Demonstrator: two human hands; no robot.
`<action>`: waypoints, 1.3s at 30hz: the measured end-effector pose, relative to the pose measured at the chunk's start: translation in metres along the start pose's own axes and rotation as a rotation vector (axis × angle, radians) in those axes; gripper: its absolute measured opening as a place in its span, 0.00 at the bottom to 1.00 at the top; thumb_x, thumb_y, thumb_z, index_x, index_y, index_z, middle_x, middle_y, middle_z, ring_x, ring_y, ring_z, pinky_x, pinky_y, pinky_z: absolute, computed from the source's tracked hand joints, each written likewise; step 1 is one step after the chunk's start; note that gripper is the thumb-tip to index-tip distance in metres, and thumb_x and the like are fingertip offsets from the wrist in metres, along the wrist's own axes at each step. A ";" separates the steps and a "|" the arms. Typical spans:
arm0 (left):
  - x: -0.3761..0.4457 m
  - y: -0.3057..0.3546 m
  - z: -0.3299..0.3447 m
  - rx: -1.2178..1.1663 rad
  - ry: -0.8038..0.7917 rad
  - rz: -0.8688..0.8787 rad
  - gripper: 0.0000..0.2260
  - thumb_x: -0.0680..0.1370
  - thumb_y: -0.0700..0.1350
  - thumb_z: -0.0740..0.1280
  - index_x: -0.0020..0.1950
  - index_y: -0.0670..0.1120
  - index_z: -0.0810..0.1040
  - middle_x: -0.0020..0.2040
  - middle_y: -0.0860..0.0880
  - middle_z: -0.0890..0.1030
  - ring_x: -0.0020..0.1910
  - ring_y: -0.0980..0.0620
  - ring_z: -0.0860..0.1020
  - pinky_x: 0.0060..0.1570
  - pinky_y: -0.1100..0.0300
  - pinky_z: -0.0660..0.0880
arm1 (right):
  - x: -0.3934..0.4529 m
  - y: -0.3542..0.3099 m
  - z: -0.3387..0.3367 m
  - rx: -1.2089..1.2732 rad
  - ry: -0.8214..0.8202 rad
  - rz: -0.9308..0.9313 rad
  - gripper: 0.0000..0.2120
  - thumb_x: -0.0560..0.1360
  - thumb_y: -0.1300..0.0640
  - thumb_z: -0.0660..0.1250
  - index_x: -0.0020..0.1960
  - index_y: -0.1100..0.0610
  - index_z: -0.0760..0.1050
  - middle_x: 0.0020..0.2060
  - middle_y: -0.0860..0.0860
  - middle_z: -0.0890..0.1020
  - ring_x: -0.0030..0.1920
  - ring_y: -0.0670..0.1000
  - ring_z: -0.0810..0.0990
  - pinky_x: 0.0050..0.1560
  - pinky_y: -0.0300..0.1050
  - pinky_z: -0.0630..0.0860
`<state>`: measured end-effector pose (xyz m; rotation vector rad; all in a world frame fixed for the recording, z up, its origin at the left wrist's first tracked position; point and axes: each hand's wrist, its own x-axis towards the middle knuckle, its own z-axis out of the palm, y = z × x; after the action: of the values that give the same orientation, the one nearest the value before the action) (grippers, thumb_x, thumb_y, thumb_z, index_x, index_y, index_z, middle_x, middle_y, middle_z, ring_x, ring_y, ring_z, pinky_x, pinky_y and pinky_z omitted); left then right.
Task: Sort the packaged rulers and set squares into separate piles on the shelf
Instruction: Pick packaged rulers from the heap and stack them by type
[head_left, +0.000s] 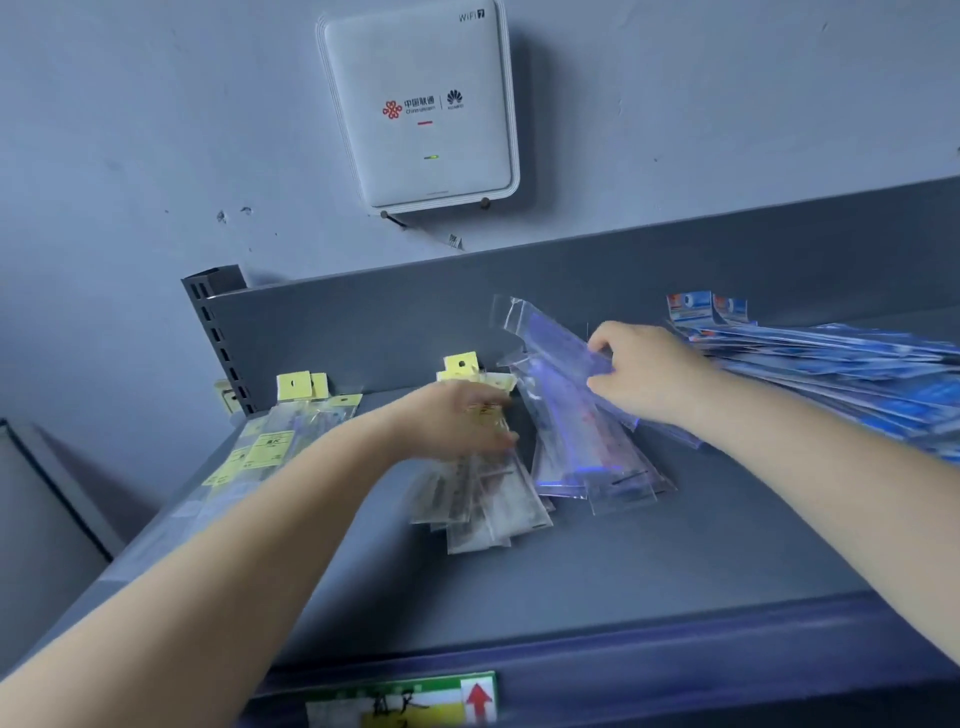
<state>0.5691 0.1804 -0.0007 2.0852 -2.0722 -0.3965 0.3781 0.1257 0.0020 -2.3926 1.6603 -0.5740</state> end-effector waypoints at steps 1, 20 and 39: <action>-0.002 -0.002 0.004 0.031 -0.024 -0.001 0.24 0.74 0.56 0.67 0.69 0.56 0.69 0.70 0.54 0.69 0.70 0.52 0.65 0.69 0.57 0.62 | -0.001 -0.003 0.000 -0.034 -0.036 -0.019 0.13 0.74 0.59 0.61 0.59 0.57 0.71 0.50 0.54 0.78 0.51 0.58 0.76 0.43 0.46 0.71; -0.041 -0.034 -0.011 -0.041 0.063 0.025 0.20 0.78 0.53 0.64 0.70 0.52 0.71 0.71 0.54 0.70 0.68 0.53 0.69 0.62 0.64 0.63 | -0.023 -0.068 0.009 -0.583 -0.190 -0.249 0.22 0.79 0.41 0.50 0.70 0.45 0.64 0.66 0.49 0.68 0.66 0.55 0.67 0.53 0.49 0.69; -0.072 -0.105 -0.055 -0.323 0.343 -0.223 0.15 0.77 0.47 0.66 0.63 0.45 0.76 0.62 0.48 0.77 0.49 0.52 0.74 0.48 0.62 0.68 | -0.012 -0.146 0.031 0.180 -0.185 -0.298 0.17 0.74 0.49 0.67 0.61 0.52 0.75 0.59 0.48 0.78 0.57 0.49 0.76 0.55 0.40 0.69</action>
<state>0.6866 0.2505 0.0242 2.0227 -1.4846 -0.3474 0.5126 0.1872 0.0230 -2.4875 1.1373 -0.5028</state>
